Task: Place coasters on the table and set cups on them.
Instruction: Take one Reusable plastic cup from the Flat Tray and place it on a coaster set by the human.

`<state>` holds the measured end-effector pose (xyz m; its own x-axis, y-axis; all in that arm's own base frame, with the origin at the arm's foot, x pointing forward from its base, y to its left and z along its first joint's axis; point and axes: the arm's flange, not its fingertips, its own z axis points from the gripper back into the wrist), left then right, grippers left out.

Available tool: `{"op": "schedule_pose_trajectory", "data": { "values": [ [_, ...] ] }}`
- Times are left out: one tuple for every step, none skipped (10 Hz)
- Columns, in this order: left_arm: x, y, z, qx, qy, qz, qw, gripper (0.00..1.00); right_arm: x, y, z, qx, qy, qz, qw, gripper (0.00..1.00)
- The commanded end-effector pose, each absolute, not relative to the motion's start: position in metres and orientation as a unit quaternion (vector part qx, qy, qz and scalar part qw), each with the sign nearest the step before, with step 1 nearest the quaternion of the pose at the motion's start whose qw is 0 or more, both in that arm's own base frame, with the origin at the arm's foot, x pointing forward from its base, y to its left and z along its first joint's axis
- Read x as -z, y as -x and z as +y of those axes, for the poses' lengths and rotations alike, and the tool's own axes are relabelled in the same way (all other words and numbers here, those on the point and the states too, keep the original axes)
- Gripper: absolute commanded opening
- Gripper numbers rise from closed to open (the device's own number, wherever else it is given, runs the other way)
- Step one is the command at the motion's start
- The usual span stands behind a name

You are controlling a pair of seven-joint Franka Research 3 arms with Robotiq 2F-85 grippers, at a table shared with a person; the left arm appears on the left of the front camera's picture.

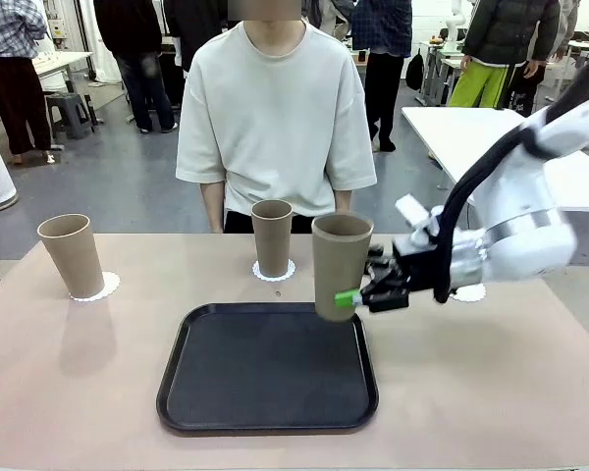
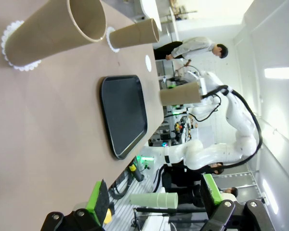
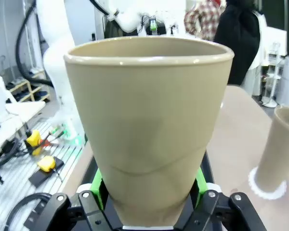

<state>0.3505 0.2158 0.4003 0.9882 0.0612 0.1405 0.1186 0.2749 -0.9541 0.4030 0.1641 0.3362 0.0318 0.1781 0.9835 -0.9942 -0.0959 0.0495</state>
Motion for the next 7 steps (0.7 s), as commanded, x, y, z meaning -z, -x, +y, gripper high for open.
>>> {"op": "schedule_pose_trajectory", "data": {
  "values": [
    [-0.403,-0.352,0.216,0.010,0.602,-0.079,0.795,1.00,-0.394,-0.377,0.152,-0.539,-0.485,-0.420,0.545,0.00],
    [-0.403,-0.352,0.216,0.010,0.602,-0.079,0.795,1.00,-0.404,-0.373,0.152,-0.539,-0.478,-0.417,0.554,0.00],
    [-0.403,-0.352,0.216,0.010,0.602,-0.079,0.795,1.00,-0.413,-0.368,0.151,-0.535,-0.480,-0.416,0.558,0.00],
    [-0.403,-0.352,0.216,0.010,0.602,-0.079,0.795,1.00,-0.411,-0.367,0.151,-0.522,-0.469,-0.415,0.579,0.00],
    [-0.403,-0.352,0.216,0.010,0.602,-0.079,0.795,1.00,-0.417,-0.376,0.151,-0.541,-0.477,-0.429,0.545,0.00],
    [-0.403,-0.352,0.216,0.010,0.602,-0.079,0.795,1.00,-0.417,-0.376,0.151,-0.541,-0.477,-0.429,0.545,0.00],
    [-0.403,-0.352,0.216,0.010,0.602,-0.079,0.795,1.00,-0.417,-0.376,0.151,-0.541,-0.477,-0.429,0.545,0.00]
  ]
}}
